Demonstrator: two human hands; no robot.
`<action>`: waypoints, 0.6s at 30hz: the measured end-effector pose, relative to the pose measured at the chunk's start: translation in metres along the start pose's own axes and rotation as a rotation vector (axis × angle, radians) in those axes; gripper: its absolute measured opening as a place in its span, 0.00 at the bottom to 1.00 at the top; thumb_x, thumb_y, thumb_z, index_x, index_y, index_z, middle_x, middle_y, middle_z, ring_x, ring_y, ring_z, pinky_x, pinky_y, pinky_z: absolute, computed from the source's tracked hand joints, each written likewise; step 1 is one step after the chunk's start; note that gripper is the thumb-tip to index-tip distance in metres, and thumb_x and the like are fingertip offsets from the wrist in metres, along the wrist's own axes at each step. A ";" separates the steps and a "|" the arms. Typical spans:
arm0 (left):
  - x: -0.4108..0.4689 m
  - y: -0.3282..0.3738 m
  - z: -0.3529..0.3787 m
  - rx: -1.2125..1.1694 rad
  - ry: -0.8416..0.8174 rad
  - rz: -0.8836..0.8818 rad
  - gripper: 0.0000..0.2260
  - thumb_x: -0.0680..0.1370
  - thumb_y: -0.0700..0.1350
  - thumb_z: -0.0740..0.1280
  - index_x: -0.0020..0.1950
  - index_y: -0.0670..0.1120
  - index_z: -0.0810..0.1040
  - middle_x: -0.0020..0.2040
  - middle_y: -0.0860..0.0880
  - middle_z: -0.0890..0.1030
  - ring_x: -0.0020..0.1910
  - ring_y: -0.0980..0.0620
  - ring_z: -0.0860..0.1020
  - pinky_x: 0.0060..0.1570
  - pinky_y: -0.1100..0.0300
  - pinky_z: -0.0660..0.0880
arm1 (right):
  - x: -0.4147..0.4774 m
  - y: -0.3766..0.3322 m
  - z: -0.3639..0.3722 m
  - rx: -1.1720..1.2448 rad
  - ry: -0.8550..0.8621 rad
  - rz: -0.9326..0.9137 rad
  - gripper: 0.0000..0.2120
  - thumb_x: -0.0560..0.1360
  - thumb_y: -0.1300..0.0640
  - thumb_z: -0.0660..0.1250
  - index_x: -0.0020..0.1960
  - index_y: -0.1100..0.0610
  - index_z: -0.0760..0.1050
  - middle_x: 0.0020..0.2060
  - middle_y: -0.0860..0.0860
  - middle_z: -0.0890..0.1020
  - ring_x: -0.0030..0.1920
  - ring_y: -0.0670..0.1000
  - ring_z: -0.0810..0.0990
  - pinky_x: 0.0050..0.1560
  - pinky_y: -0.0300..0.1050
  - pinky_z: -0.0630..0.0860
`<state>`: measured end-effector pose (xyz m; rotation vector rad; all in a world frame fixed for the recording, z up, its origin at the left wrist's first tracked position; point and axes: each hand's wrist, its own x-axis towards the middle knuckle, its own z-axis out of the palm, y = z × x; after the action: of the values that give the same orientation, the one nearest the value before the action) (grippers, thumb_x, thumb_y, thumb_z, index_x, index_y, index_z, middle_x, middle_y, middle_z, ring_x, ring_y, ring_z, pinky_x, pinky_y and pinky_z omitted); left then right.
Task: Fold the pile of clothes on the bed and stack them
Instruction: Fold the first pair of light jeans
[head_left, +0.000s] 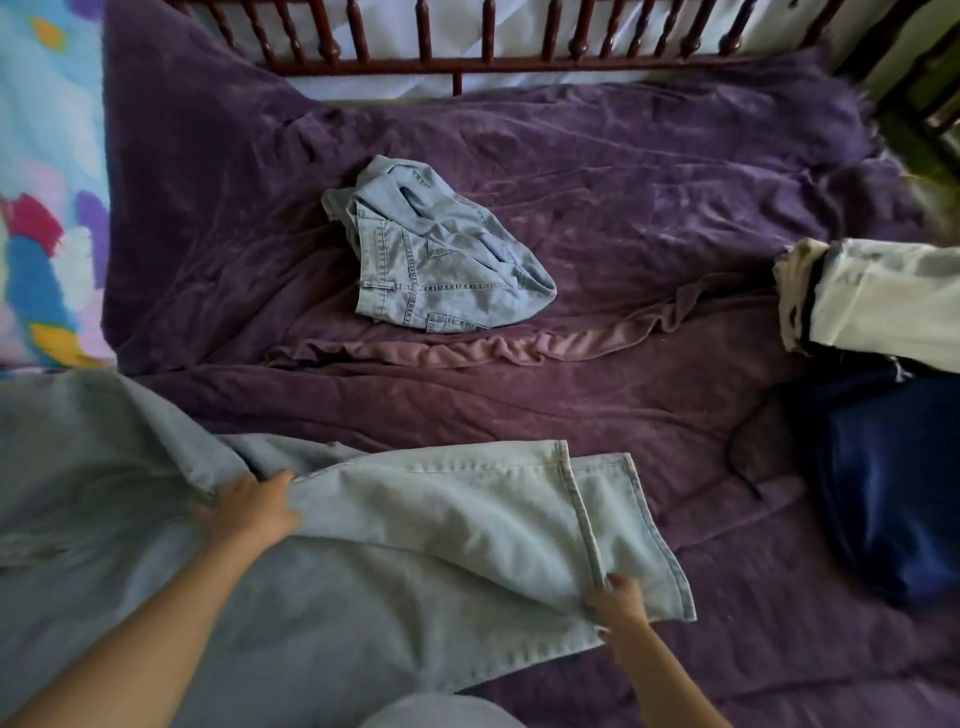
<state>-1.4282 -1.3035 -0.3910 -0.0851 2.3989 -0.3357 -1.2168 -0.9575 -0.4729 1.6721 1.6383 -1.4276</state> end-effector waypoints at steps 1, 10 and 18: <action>0.000 -0.006 0.005 -0.075 -0.033 0.014 0.20 0.77 0.55 0.59 0.69 0.54 0.65 0.65 0.43 0.71 0.64 0.41 0.70 0.64 0.44 0.65 | 0.007 -0.007 0.001 -0.089 0.007 -0.029 0.25 0.64 0.59 0.67 0.59 0.66 0.70 0.41 0.59 0.76 0.35 0.55 0.76 0.33 0.44 0.73; -0.029 -0.030 0.007 -0.525 0.143 0.023 0.06 0.76 0.42 0.63 0.50 0.47 0.78 0.51 0.41 0.81 0.51 0.41 0.77 0.54 0.50 0.73 | -0.022 -0.072 0.000 -0.530 -0.042 -0.256 0.06 0.75 0.60 0.66 0.47 0.64 0.77 0.33 0.54 0.75 0.33 0.50 0.73 0.34 0.40 0.69; -0.003 0.024 -0.142 -0.977 0.869 0.278 0.21 0.73 0.32 0.68 0.66 0.36 0.72 0.63 0.29 0.71 0.64 0.33 0.68 0.63 0.51 0.62 | -0.040 -0.241 -0.090 0.048 0.299 -0.797 0.08 0.73 0.65 0.68 0.36 0.60 0.72 0.28 0.53 0.70 0.31 0.45 0.71 0.24 0.33 0.64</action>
<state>-1.5188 -1.2485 -0.2929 -0.0439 3.1206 1.1724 -1.3923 -0.8455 -0.3158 1.3457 2.6523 -1.5907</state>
